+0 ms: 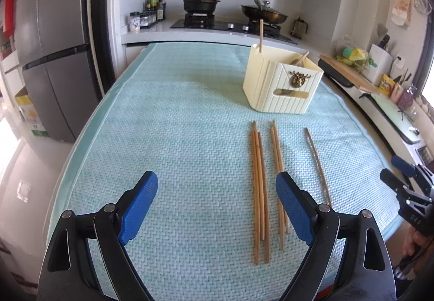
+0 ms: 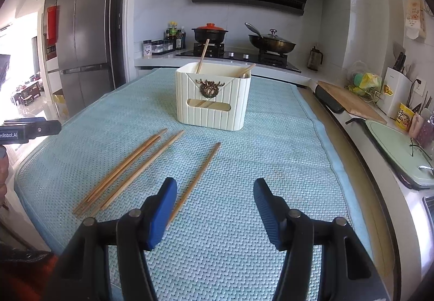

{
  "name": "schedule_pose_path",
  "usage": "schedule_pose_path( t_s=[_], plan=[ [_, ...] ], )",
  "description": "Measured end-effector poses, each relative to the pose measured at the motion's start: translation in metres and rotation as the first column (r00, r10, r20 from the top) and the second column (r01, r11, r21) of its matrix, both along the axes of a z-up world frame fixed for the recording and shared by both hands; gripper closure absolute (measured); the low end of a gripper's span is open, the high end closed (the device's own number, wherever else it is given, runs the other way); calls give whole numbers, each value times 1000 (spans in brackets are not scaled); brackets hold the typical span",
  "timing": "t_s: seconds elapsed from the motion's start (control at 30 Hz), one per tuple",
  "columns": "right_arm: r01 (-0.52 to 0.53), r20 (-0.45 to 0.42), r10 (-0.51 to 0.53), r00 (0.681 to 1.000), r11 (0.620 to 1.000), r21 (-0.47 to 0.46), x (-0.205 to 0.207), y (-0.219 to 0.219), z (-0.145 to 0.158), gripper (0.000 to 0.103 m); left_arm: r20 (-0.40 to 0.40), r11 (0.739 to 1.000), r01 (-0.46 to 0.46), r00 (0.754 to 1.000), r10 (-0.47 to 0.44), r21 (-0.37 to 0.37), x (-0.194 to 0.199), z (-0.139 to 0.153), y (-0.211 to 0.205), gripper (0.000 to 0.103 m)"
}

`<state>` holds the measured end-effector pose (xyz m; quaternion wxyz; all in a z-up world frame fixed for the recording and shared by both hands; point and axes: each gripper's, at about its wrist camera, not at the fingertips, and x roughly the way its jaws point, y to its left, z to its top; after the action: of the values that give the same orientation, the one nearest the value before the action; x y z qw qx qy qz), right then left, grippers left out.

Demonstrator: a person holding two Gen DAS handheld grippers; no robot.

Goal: Organize utensils
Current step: 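Withdraw both open tools from the caddy toward the loose chopsticks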

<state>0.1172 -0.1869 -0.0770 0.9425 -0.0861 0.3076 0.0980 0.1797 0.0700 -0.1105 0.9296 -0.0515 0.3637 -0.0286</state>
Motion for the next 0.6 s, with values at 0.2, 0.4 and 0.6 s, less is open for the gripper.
schedule_pose_path(
  t_s=[0.2, 0.4, 0.6],
  plan=[
    [-1, -4, 1, 1000, 1000, 0, 0, 3, -1, 43, -20, 1000, -8, 1000, 7, -9, -2, -5, 3, 13],
    [-12, -8, 12, 1000, 1000, -3, -2, 9, -3, 43, -26, 1000, -6, 1000, 6, 2, -4, -7, 3, 13],
    [-20, -10, 20, 1000, 1000, -8, -2, 14, -3, 43, -33, 1000, -14, 999, 14, 1, -5, -8, 5, 13]
  ],
)
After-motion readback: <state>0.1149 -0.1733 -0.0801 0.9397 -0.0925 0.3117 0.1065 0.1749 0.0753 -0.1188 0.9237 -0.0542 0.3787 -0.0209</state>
